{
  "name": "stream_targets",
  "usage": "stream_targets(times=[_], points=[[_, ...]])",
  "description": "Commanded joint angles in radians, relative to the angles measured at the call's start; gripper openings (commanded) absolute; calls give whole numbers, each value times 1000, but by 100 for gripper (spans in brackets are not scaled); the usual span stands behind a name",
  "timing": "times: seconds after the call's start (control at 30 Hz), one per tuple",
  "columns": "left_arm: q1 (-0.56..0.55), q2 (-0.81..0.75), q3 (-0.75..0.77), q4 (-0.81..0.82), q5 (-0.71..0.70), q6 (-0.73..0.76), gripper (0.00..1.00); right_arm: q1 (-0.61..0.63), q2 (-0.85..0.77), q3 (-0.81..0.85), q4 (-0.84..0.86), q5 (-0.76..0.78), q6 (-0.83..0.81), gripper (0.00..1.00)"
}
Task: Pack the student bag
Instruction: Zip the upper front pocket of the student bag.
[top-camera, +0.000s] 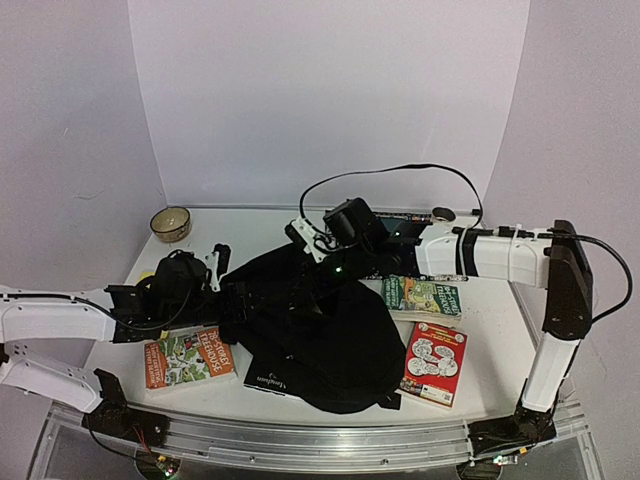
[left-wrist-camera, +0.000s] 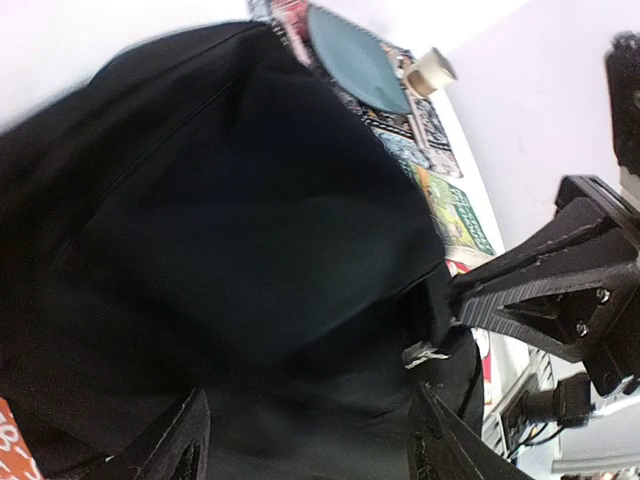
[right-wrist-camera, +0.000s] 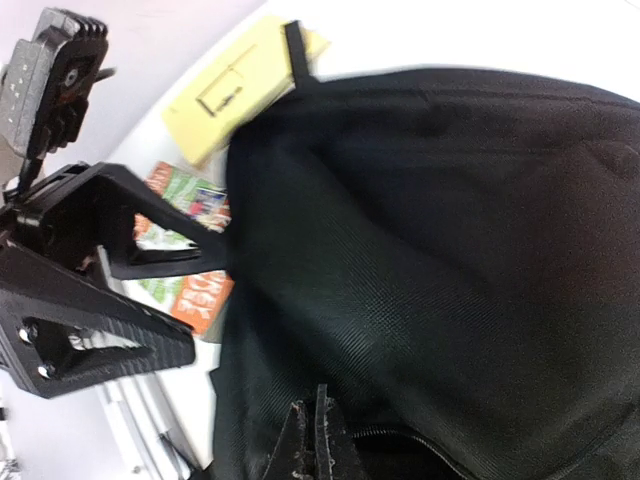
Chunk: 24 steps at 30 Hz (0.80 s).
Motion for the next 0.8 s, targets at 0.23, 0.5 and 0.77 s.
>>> stream_targets(times=[0.23,0.5,0.77], points=[[-8,-171,58,-123,42,258,66,22,-3,68,26,-22,38,0],[-54,-62,34,23,189,342,65,26,-9,77,25,5,52,0],[-68,51,49,106,147,392,56,34,-9,95,14,11,61,0]])
